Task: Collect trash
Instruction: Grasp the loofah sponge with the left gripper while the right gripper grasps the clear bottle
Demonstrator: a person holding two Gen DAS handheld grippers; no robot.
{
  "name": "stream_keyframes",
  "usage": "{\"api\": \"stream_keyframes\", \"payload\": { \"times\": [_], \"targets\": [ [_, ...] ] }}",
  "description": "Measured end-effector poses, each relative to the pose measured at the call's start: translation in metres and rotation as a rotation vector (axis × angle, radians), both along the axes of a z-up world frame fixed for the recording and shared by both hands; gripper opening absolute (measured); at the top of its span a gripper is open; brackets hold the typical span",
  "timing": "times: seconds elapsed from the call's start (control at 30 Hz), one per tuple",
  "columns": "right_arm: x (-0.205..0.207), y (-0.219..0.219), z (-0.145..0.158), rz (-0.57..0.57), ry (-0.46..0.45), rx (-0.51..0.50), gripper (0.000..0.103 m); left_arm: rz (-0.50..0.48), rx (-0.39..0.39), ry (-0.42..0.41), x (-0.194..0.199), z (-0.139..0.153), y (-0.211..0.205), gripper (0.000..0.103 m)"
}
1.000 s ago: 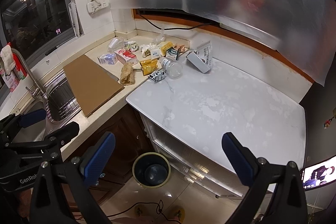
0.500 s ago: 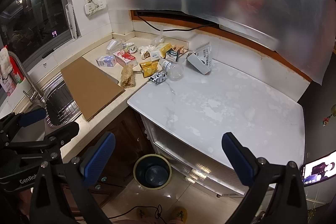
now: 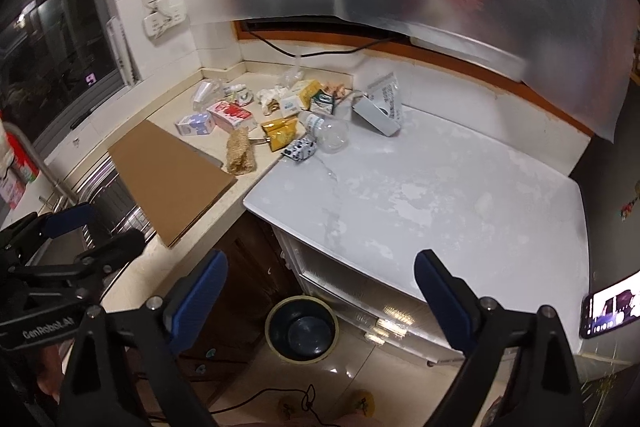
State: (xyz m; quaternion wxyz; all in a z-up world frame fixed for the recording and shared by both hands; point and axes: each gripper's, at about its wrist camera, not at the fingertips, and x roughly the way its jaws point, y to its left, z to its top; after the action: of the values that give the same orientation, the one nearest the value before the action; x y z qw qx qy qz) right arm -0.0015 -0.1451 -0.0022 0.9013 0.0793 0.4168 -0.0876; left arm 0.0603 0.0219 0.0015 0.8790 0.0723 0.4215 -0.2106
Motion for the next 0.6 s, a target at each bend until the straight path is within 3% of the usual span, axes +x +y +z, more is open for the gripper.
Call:
{"api": "stream_keyframes", "payload": {
  "times": [0.3,0.47,0.6],
  "targets": [
    [0.044,-0.051,0.002,-0.037,0.014,0.035,0.095,-0.008,0.001,0.088,0.055,-0.009,-0.015,0.085],
    [0.09,-0.08,-0.005,-0.004,0.022,0.039,0.095,0.084,0.028,0.097,0.101,-0.019,-0.03,0.085],
    [0.141,-0.101,-0.019,0.059,0.06,0.052,0.087,0.156,0.024,0.148,0.151,-0.036,-0.042,0.085]
  ]
}}
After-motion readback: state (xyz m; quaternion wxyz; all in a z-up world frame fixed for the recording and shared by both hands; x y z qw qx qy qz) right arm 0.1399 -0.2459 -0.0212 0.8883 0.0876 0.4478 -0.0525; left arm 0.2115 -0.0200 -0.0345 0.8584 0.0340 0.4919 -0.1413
